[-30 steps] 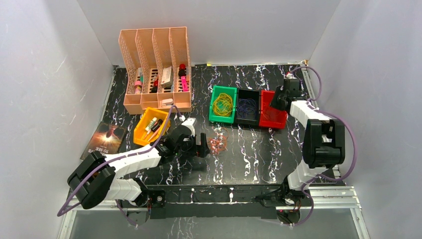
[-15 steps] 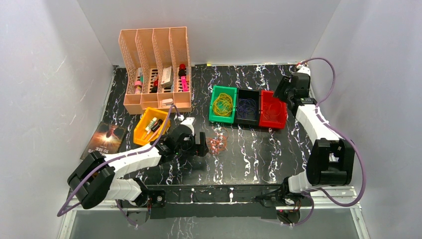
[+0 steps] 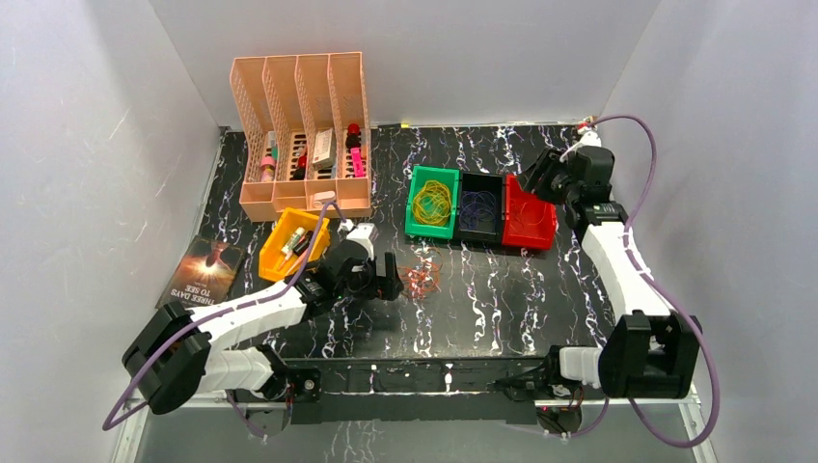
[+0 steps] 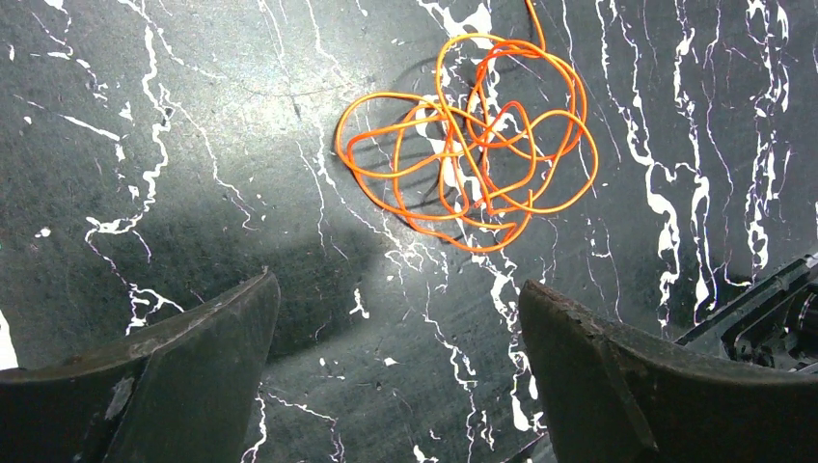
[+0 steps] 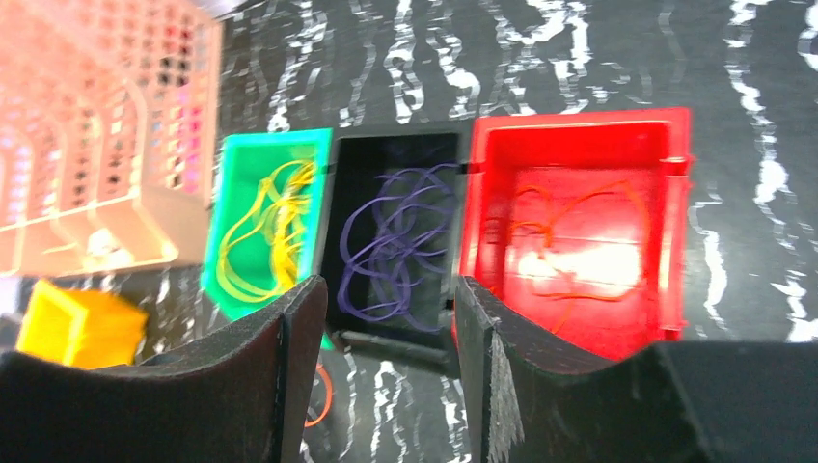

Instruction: Untangle the cables

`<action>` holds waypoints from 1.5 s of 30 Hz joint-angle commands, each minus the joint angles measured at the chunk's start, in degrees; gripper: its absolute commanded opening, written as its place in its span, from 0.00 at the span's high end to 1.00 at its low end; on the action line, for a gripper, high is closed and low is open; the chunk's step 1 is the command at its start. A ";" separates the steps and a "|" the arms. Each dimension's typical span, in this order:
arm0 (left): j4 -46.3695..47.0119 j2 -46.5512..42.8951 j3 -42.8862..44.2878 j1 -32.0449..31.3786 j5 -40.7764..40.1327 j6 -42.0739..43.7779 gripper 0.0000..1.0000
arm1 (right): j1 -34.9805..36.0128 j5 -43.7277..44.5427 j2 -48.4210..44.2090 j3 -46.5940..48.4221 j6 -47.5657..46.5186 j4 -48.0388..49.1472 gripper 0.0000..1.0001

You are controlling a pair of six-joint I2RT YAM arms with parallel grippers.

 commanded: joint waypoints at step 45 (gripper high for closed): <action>-3.98 18.63 21.25 0.57 2.89 9.79 0.46 | 34.35 4.03 -9.06 -20.38 10.83 2.71 0.69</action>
